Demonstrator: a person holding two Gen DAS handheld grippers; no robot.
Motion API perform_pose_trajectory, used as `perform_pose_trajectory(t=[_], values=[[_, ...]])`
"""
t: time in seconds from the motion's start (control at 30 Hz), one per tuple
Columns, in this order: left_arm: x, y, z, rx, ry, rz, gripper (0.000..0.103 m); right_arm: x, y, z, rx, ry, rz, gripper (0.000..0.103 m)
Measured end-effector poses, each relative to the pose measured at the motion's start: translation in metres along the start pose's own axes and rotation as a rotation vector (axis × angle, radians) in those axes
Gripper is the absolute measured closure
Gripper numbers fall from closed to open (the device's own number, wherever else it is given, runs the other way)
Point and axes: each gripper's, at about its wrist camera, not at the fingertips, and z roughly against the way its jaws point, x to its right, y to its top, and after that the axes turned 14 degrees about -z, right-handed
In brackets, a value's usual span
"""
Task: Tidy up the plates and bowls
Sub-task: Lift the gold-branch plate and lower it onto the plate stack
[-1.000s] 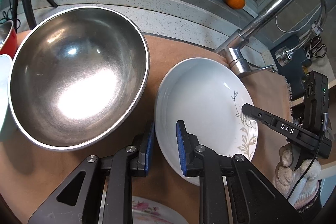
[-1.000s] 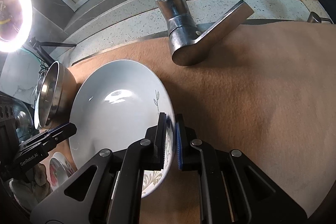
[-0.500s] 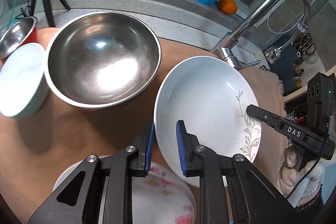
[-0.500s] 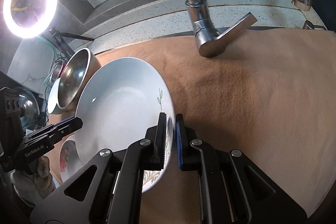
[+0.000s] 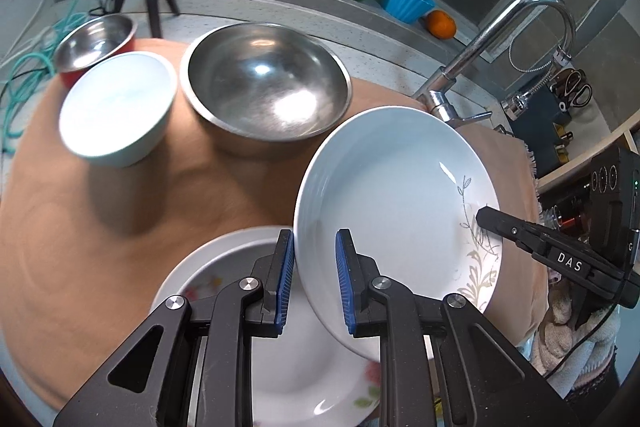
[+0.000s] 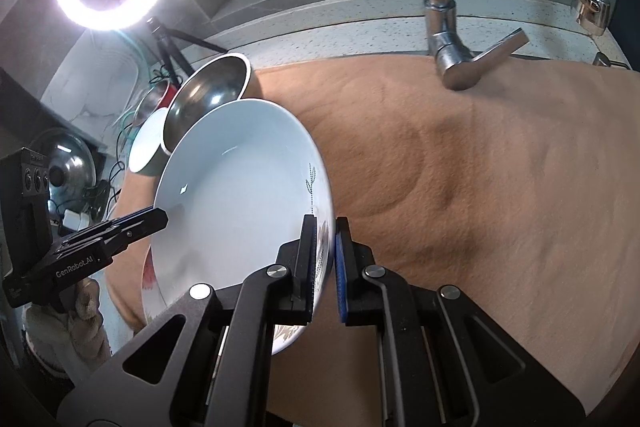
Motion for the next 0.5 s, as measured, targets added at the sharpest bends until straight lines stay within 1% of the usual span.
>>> perform_pose_trajectory(t=[0.5], values=[[-0.039,-0.042,0.030,-0.014,0.050,0.063,0.084,-0.050,-0.058,-0.019,-0.105,0.014,0.094,0.095]])
